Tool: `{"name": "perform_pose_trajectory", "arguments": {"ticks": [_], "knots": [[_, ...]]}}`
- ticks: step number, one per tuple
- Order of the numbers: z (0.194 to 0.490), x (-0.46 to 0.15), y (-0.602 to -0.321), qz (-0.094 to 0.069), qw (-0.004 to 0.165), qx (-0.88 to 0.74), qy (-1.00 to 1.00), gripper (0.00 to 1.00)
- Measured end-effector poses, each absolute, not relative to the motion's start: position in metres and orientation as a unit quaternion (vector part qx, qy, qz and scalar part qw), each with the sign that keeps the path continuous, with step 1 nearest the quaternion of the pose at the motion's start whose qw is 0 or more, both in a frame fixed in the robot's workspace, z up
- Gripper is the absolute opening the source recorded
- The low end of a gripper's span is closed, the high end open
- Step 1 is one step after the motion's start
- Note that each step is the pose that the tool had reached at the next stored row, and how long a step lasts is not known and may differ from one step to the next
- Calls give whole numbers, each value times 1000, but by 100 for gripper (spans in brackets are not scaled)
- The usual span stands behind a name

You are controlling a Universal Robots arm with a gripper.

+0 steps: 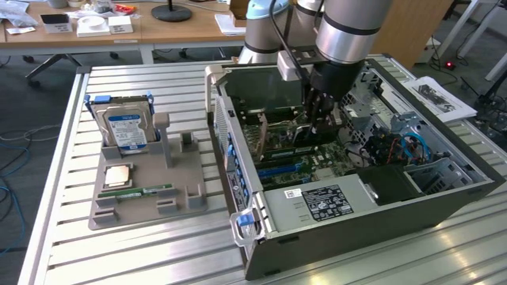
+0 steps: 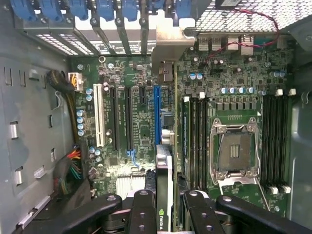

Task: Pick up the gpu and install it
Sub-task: 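Insert the gpu into the slot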

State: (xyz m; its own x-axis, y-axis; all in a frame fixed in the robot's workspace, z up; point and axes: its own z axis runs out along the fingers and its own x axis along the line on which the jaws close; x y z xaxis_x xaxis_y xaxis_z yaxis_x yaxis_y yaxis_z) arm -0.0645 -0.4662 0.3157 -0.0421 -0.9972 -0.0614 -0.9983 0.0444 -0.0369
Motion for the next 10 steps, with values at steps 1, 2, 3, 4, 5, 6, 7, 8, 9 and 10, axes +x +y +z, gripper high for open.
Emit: {"name": "perform_pose_trajectory", "arguments": {"ticks": [1, 2, 3, 4, 5, 6, 7, 8, 9, 10], "knots": [[316, -64, -466, 8, 35, -692, 721, 27], [316, -64, -466, 8, 35, -692, 721, 27], [315, -64, -466, 8, 35, -692, 721, 27], [314, -64, -466, 8, 35, -692, 721, 27], [313, -65, -466, 8, 35, -692, 721, 27], [312, -65, -466, 8, 35, -692, 721, 27], [311, -65, -466, 8, 35, -692, 721, 27], [310, -65, -466, 8, 35, -692, 721, 27], [309, -65, -466, 8, 35, -692, 721, 27], [308, -65, -466, 8, 35, -692, 721, 27]]}}
